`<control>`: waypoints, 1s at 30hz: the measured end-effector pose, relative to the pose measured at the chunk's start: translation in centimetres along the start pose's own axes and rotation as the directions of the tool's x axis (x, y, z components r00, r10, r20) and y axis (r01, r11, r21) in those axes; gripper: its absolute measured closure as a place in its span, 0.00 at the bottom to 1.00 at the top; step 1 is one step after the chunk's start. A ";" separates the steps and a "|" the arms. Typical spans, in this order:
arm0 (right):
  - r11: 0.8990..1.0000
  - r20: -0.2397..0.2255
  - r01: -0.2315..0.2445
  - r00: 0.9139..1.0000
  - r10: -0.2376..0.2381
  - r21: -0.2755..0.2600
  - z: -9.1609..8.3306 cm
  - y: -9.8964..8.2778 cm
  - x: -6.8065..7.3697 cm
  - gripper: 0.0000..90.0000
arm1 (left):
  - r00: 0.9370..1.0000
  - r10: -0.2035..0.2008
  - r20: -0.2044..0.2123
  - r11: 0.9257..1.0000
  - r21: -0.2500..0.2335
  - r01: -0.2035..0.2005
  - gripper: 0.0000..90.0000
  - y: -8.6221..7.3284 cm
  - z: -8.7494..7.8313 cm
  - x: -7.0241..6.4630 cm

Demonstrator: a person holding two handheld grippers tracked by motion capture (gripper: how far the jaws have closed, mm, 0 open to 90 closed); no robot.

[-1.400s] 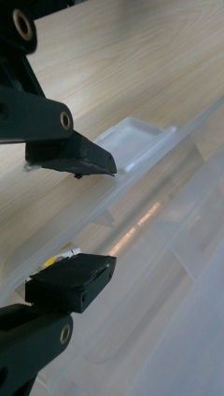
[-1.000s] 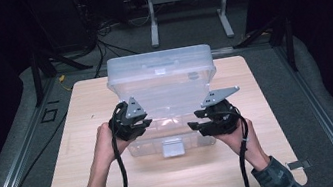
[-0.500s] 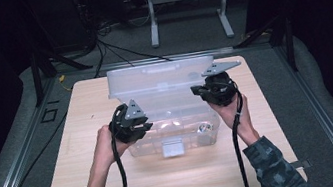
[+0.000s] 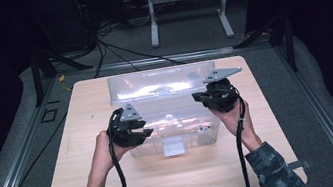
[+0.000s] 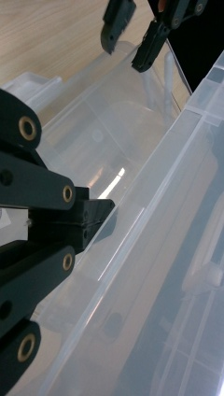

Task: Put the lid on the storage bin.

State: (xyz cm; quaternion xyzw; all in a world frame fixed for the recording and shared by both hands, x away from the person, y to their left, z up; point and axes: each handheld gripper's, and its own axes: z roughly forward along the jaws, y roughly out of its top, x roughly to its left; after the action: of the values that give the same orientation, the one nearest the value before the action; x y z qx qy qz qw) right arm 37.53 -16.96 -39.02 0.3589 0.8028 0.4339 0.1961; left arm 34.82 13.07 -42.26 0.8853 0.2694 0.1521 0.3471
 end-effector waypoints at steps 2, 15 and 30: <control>1.000 -0.011 -0.002 1.000 0.002 -0.001 0.1 -0.1 0.0 1.00 | 1.000 -0.002 -0.010 1.000 0.007 0.002 0.52 -0.2 -0.3 -0.2; 1.000 -0.031 -0.010 0.999 0.010 0.008 0.1 -0.5 0.0 1.00 | 0.996 -0.082 -0.040 0.996 -0.032 0.081 0.19 -2.7 -3.0 -0.8; 0.999 -0.051 -0.031 0.998 0.032 0.022 -0.4 -1.8 0.0 1.00 | 0.972 -0.177 -0.157 0.983 -0.073 0.167 0.15 -6.7 -2.8 -0.2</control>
State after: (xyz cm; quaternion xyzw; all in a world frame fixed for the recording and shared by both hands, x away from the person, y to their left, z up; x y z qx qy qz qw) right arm 36.53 -17.84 -40.30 0.3624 0.8063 0.4374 0.1649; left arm 30.94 18.54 -44.97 0.8326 0.3680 0.2013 0.3618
